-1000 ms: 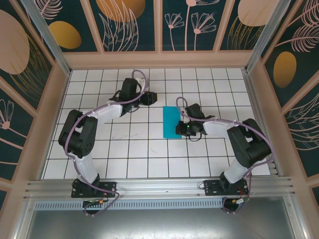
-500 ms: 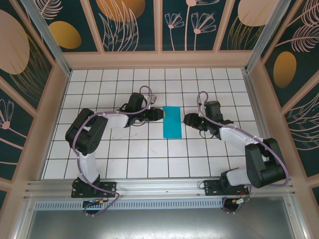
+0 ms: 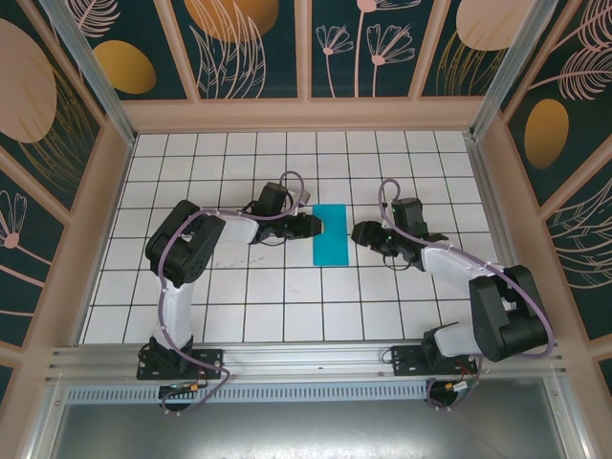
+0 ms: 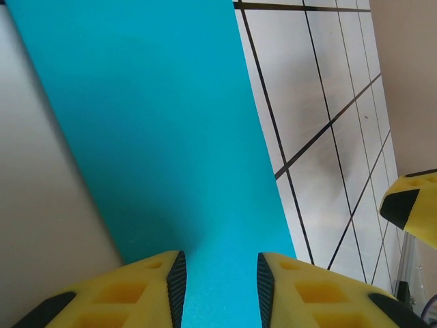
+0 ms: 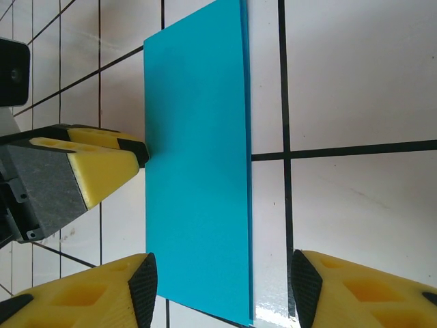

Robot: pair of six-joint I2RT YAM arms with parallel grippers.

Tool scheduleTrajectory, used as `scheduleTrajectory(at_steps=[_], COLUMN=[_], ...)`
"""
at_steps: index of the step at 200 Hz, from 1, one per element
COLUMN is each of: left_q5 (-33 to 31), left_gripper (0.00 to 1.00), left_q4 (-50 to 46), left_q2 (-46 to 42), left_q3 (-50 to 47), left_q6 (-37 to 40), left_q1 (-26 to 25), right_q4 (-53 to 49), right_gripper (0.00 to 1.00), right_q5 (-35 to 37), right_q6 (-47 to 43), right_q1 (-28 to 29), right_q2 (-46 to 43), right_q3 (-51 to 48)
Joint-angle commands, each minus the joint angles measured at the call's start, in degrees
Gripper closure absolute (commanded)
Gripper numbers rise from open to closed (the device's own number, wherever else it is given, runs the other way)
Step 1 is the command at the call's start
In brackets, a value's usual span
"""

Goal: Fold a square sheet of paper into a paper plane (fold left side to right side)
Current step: Fold the triangle a second time at the center of the table.

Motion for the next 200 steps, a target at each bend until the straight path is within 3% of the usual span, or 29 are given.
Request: scheduleTrajectory(at_steps=[1, 30, 91, 200], left_q5=[-0.8, -2.1, -2.7, -2.9], left_gripper=[0.63, 0.65, 0.68, 0.68], left_q4=[-3.6, -4.7, -3.8, -3.7], left_q2=[0.9, 0.4, 0.1, 0.0], left_q3=[1.1, 0.4, -1.0, -0.6], left_q6=[2.4, 3.4, 3.3, 3.4], left_q1=[-0.2, -0.2, -0.2, -0.2], right_q4=[-1.4, -2.5, -3.6, -4.6], right_gripper=[0.41, 0.39, 0.48, 0.5], right_q5=[-1.0, -4.4, -11.7, -12.1], right_q6=[-0.1, 0.0, -0.6, 1.0], right_q1=[-0.8, -1.0, -1.6, -2.3], right_q2=[0.0, 2.2, 13.1, 29.2], right_q3=[0.6, 2.5, 9.6, 21.8])
